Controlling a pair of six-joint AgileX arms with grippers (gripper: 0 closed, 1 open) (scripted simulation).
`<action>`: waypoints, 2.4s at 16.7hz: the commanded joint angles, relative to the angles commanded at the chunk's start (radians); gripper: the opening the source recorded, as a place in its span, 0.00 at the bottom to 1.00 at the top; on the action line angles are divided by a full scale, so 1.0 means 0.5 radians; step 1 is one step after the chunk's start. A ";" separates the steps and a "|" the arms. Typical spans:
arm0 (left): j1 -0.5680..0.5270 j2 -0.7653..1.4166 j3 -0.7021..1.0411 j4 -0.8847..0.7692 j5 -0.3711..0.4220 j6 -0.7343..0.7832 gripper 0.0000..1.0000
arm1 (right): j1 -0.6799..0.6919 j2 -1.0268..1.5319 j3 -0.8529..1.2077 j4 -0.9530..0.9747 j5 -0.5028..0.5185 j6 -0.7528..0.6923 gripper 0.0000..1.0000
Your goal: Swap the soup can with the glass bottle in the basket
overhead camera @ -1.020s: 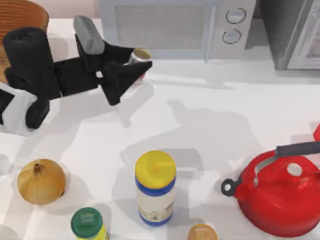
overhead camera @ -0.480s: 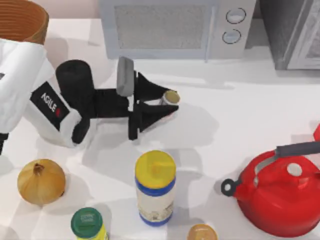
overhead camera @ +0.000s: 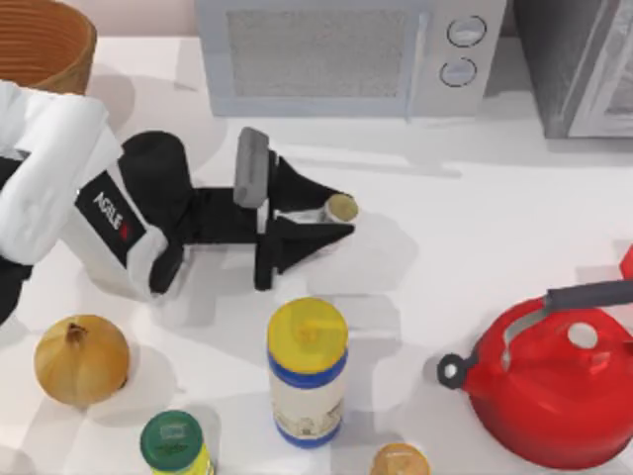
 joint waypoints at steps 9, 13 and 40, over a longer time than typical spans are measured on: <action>0.000 0.000 0.000 0.000 0.000 0.000 0.60 | 0.000 0.000 0.000 0.000 0.000 0.000 1.00; 0.000 0.000 0.000 0.000 0.000 0.000 0.90 | 0.000 0.000 0.000 0.000 0.000 0.000 1.00; 0.306 -2.644 -1.165 -1.271 -1.265 -0.028 1.00 | 0.000 0.000 0.000 0.000 0.000 0.000 1.00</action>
